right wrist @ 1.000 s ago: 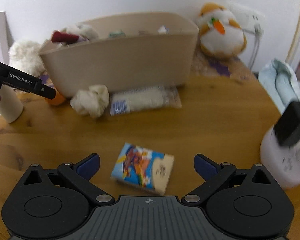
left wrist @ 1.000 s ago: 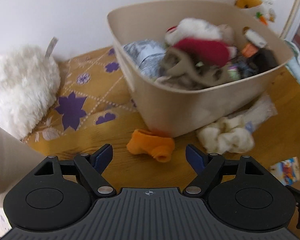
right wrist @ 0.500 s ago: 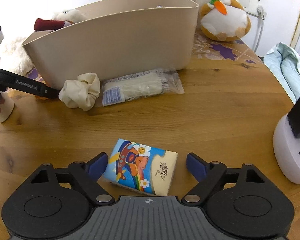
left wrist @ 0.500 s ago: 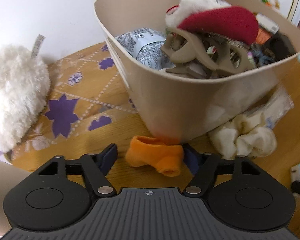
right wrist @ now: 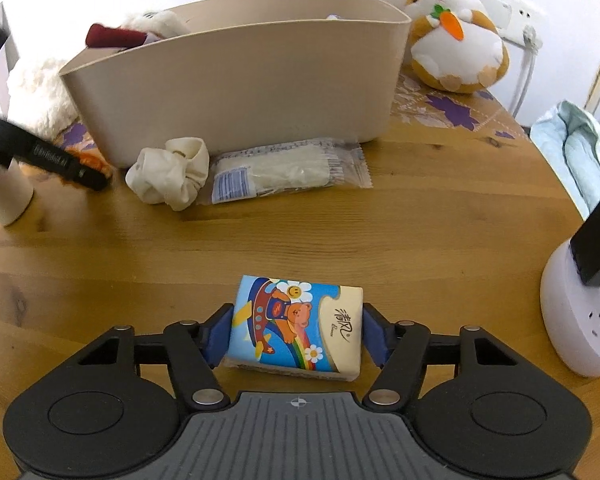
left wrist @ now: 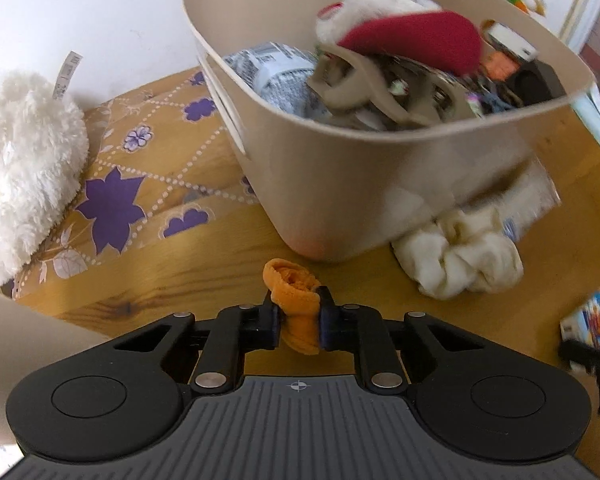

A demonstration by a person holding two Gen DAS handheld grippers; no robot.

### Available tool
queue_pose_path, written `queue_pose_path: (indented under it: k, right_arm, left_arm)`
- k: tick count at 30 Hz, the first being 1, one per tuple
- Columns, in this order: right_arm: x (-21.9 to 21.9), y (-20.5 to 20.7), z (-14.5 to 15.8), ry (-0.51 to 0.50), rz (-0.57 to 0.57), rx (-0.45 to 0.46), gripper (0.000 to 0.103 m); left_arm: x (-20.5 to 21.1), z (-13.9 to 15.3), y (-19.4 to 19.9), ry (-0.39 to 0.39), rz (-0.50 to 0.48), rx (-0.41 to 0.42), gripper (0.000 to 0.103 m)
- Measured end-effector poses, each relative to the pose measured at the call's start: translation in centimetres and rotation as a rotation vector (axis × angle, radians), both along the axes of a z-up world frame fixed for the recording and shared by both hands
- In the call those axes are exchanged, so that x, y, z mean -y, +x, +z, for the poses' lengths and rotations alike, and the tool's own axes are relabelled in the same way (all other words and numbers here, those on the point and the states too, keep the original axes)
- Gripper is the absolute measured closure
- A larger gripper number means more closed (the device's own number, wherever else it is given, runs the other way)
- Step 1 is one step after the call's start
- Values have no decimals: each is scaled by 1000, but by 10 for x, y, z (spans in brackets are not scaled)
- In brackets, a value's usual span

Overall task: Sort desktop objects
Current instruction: 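Carry the orange item and tissue pack over the basket and open both tools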

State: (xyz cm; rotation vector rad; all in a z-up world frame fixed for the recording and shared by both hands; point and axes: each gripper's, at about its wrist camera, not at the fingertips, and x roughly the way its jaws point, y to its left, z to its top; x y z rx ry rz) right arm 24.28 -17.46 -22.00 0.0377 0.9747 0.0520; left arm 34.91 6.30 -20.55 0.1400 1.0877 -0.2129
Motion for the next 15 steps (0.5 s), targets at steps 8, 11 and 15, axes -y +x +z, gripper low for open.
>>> queue_pose_path:
  k: [8, 11, 15]
  right_arm:
    - [13, -10, 16, 41, -24, 19, 40]
    - [18, -9, 23, 54, -34, 23, 40]
    - [24, -6, 35, 84, -43, 44, 40]
  left_arm:
    - [-3, 36, -26, -11, -73, 69, 86]
    - [-6, 52, -32, -23, -79, 104, 86]
    - [-7, 67, -39, -38, -71, 130, 86]
